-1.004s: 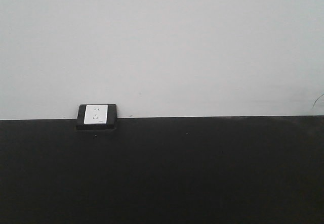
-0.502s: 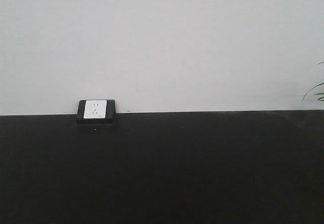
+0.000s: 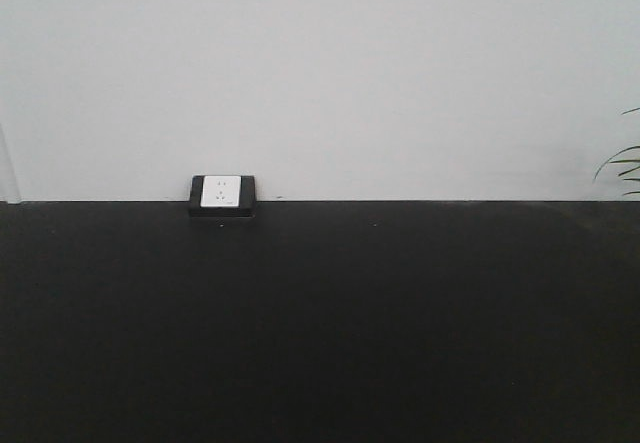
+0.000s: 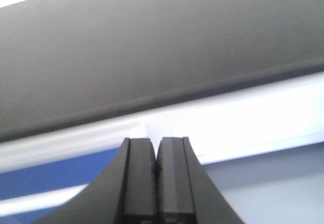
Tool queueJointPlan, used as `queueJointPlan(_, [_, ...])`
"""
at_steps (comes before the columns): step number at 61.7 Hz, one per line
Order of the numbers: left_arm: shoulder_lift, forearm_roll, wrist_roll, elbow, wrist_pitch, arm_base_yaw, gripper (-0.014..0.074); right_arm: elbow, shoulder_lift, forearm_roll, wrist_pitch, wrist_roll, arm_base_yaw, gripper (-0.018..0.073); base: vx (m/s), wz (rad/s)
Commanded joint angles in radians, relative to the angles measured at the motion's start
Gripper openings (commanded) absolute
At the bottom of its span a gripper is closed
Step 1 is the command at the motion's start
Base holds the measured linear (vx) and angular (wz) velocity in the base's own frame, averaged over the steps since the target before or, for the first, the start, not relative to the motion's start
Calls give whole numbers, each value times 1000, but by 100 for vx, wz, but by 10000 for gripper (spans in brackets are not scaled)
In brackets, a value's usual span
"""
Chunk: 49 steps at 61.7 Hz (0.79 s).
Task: Grab beaker from right and move to left
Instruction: 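Hold the beaker in the right gripper while the base turns away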
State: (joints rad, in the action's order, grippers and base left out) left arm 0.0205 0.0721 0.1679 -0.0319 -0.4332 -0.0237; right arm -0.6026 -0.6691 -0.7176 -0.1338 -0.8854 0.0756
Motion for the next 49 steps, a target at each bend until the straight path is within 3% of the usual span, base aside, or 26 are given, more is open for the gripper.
queueJointPlan(1, [6, 1, -1, -19, 82, -2, -6, -33, 2, -11, 65, -2, 1, -3, -31, 29])
queueJointPlan(25, [6, 1, -1, -19, 82, -2, -6, -33, 2, -11, 65, -2, 1, -3, -29, 40])
queueJointPlan(49, [6, 1, -1, -19, 82, -2, -6, -33, 2, -11, 69, -2, 1, -3, -23, 61])
